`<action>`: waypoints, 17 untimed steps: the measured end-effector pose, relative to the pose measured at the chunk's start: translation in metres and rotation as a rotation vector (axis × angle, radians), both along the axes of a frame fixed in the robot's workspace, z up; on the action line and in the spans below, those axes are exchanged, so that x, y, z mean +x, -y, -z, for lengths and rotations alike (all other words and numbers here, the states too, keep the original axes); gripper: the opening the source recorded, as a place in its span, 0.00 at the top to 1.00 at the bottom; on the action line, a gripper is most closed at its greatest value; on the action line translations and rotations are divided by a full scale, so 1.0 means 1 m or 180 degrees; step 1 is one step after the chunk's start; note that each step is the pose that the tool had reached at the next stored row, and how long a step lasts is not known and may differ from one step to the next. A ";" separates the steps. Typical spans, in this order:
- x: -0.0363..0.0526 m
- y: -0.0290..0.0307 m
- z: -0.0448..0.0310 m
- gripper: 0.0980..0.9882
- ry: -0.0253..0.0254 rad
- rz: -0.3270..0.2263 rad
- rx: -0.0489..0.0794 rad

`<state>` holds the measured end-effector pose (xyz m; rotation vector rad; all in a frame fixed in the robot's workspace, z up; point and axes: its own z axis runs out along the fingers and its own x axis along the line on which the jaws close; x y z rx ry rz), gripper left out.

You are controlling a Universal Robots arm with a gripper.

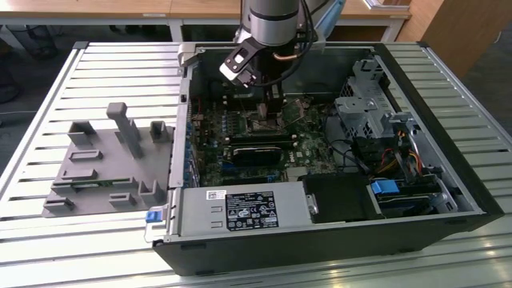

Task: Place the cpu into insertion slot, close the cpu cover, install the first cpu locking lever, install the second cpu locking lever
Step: 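Place the cpu into insertion slot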

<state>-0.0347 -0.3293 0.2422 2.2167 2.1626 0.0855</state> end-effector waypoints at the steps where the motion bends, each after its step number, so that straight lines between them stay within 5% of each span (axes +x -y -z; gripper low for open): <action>1: 0.0000 -0.0004 0.0017 0.52 0.0000 0.0000 0.0000; 17: -0.0047 -0.0046 0.0199 0.52 0.0000 0.0000 0.0002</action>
